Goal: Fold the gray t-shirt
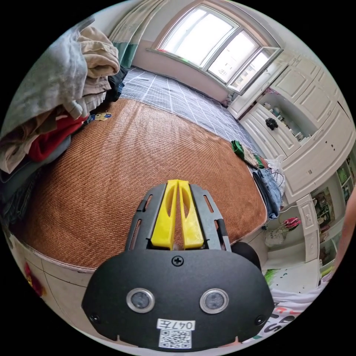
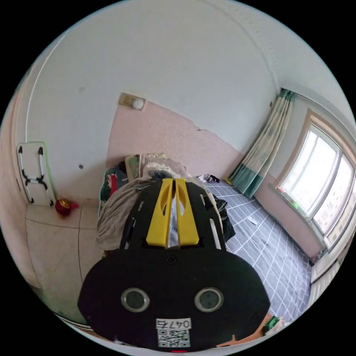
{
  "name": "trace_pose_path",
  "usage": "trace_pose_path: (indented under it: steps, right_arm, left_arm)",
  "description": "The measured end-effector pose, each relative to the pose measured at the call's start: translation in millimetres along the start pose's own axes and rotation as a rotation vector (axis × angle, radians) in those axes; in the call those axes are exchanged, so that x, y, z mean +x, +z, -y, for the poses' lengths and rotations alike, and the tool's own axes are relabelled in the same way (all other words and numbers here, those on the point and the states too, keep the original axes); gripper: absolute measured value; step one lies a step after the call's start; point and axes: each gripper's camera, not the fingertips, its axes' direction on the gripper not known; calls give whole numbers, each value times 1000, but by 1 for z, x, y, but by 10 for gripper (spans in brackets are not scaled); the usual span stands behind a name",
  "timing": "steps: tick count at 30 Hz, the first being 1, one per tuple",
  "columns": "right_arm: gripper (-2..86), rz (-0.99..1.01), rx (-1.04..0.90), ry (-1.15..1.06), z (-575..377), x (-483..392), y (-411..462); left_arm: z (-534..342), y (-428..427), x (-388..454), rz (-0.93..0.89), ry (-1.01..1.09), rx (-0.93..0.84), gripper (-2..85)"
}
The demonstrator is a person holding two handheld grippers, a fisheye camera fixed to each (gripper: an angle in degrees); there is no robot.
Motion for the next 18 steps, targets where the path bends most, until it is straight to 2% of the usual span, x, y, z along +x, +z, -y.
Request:
trace_pose_path:
  steps: [2, 5, 9, 12, 14, 16, 18]
  right_arm:
    - [-1, -14, 103, 114, -9, 57, -45]
    - [0, -75, 210, 163, -41, 112, -114]
    - [1, -223, 200, 165, -108, 155, -175]
    - [14, -314, 17, 207, -185, 189, -188]
    - [60, -388, -239, 262, -264, 215, -180]
    - [97, -395, -395, 310, -330, 227, -180]
    - [96, -369, -443, 397, -394, 230, -196]
  left_arm:
    - [-5, 6, 3, 5, 16, -8, -10]
    - [-10, 11, 2, 41, 18, -33, -10]
    - [-17, -2, -8, 62, -17, -18, -10]
    - [-19, -11, -9, 99, -21, -37, -10]
    - [-15, -15, -2, 154, -14, -69, -10]
    - [-9, -18, 10, 185, 2, -78, -10]
    - [-2, -22, 23, 191, 16, -74, -10]
